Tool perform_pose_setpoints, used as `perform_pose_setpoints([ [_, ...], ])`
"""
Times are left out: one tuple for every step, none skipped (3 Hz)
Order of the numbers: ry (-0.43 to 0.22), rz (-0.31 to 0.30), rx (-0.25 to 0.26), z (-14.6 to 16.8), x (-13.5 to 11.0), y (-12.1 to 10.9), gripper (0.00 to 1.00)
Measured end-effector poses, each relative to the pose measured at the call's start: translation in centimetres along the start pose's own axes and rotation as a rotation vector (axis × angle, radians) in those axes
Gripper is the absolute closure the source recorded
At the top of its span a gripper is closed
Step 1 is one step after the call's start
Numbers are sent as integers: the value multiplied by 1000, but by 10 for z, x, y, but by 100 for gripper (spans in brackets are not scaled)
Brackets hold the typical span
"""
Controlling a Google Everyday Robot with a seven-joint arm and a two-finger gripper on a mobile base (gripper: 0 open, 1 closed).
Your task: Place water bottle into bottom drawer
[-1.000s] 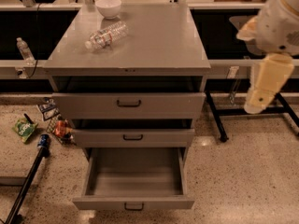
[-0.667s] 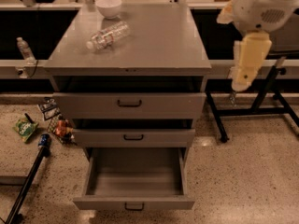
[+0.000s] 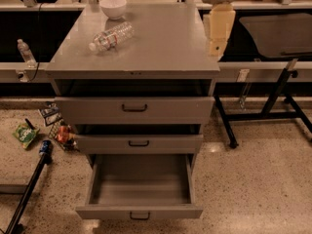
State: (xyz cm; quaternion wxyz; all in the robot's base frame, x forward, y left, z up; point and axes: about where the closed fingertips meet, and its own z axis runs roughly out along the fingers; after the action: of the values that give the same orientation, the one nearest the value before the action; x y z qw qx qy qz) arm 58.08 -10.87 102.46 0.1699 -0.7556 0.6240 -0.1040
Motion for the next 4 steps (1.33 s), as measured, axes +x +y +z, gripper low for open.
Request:
perform_pose_setpoints([
  [4,-4,45,6,-3,-14,0],
  [-17,-79,143,36,-11,-48,0],
  [-32,-173,214,53,-28,-86,0],
  [-56,-265,248,78,-47,-122,0],
])
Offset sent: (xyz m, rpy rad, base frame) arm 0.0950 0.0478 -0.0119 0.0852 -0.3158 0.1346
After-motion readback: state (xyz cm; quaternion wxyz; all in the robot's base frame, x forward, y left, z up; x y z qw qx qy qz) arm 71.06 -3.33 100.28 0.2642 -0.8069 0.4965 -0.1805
